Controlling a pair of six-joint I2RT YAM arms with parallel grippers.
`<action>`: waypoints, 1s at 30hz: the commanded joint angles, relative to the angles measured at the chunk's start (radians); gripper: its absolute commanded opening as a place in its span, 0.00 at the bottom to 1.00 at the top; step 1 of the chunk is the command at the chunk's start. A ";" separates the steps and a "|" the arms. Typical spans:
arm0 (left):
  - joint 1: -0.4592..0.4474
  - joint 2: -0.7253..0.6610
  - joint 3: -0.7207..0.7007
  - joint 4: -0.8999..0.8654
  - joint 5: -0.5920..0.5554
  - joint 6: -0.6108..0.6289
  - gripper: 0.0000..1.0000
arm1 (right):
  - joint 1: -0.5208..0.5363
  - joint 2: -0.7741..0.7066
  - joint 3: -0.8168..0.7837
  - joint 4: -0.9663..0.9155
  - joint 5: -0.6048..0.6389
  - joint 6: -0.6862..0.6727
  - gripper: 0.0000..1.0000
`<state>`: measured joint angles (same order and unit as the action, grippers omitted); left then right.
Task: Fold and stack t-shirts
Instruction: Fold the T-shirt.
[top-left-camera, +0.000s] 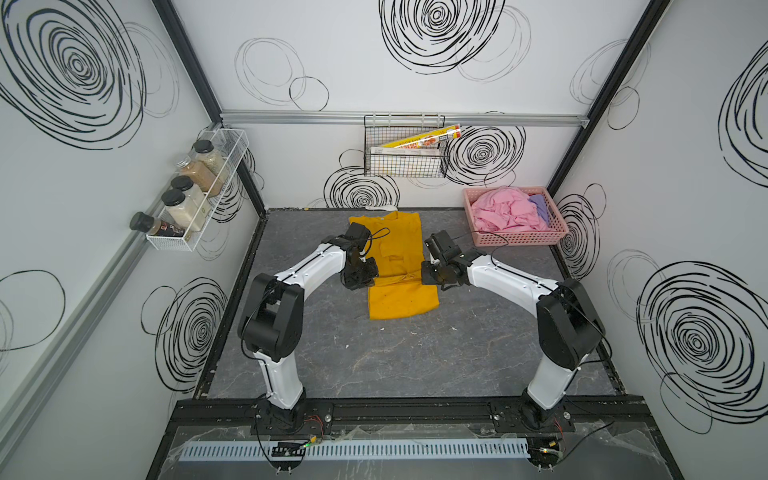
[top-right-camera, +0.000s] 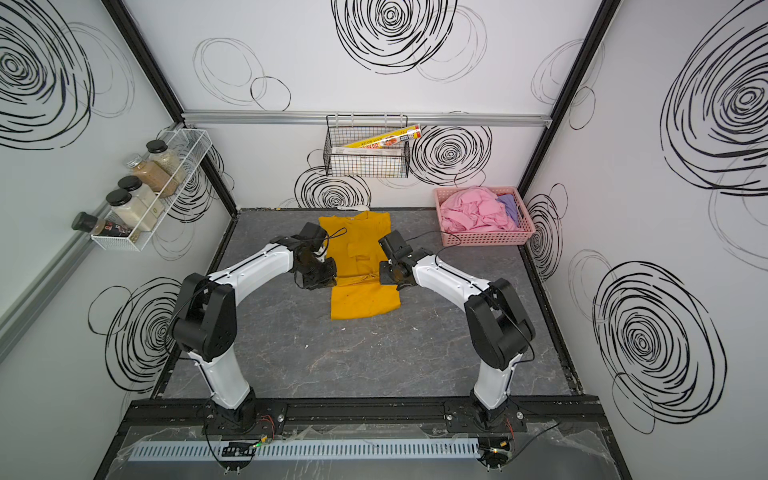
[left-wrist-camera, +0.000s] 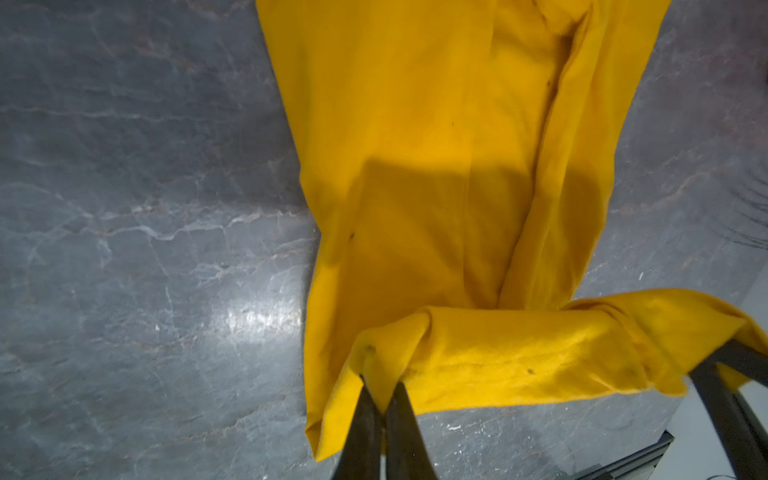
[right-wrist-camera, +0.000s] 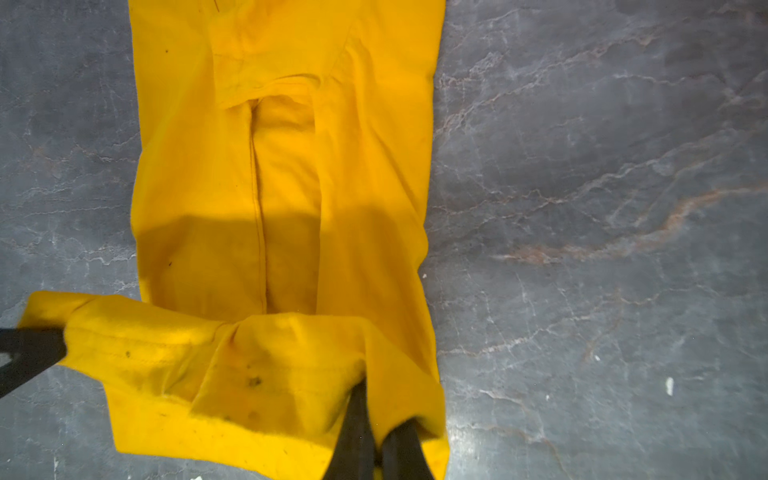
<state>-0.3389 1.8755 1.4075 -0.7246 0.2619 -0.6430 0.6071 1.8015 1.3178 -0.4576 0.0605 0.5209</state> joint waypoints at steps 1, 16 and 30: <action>0.024 0.062 0.073 -0.034 -0.032 0.021 0.05 | -0.031 0.058 0.061 -0.001 -0.015 -0.064 0.29; -0.142 -0.243 -0.124 0.260 -0.456 0.031 0.54 | -0.046 0.002 0.119 -0.025 -0.032 -0.161 0.24; -0.048 -0.006 -0.153 0.323 0.208 -0.019 0.48 | -0.046 0.032 0.052 0.030 -0.111 -0.180 0.00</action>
<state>-0.3901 1.8477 1.2068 -0.4423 0.3290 -0.6651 0.5621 1.8061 1.3197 -0.4339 -0.0319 0.3618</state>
